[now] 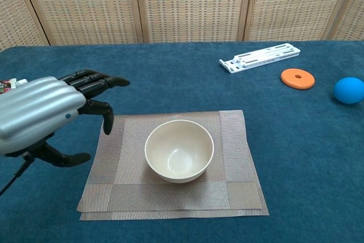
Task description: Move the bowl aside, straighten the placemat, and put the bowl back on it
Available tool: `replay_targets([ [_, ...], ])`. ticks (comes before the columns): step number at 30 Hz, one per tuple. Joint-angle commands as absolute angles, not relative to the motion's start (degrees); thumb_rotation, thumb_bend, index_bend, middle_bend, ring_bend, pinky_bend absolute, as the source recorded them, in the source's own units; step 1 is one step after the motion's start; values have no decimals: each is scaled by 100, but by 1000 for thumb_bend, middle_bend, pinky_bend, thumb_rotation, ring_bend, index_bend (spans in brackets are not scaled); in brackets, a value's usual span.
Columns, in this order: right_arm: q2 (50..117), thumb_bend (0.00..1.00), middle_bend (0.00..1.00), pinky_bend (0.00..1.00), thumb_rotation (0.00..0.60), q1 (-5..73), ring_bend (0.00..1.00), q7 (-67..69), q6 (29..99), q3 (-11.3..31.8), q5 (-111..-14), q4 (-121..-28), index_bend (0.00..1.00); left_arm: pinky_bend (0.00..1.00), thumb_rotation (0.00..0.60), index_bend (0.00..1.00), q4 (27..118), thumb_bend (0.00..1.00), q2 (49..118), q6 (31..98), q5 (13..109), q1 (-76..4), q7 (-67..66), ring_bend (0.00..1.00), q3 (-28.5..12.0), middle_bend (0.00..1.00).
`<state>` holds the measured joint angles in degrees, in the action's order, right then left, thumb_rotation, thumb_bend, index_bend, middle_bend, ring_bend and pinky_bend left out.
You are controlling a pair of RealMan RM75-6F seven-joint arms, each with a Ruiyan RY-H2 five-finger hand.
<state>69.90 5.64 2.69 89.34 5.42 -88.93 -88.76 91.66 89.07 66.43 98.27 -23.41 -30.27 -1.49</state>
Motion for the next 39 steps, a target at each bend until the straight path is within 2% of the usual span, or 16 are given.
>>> replay_targets([
  [1,6960,138,0,0,600,556,0,327,8949,563,-8869,-8890,128,0,600,449,9146,259,9103,6454,9702,-2477,-3247,0,-197,0],
  [7,6910,139,0,0,600,546,0,429,8944,585,-8826,-8913,127,0,600,451,9038,309,9362,6249,9488,-2619,-3453,0,-245,0],
  [25,6789,139,0,0,600,559,0,742,8833,657,-8664,-8910,127,0,600,455,8603,339,10072,5928,9080,-3046,-3807,0,-329,0],
  [39,6760,138,0,0,600,556,0,815,8820,663,-8650,-8923,127,0,600,545,8281,440,10389,5824,8849,-3209,-3924,0,-320,0],
])
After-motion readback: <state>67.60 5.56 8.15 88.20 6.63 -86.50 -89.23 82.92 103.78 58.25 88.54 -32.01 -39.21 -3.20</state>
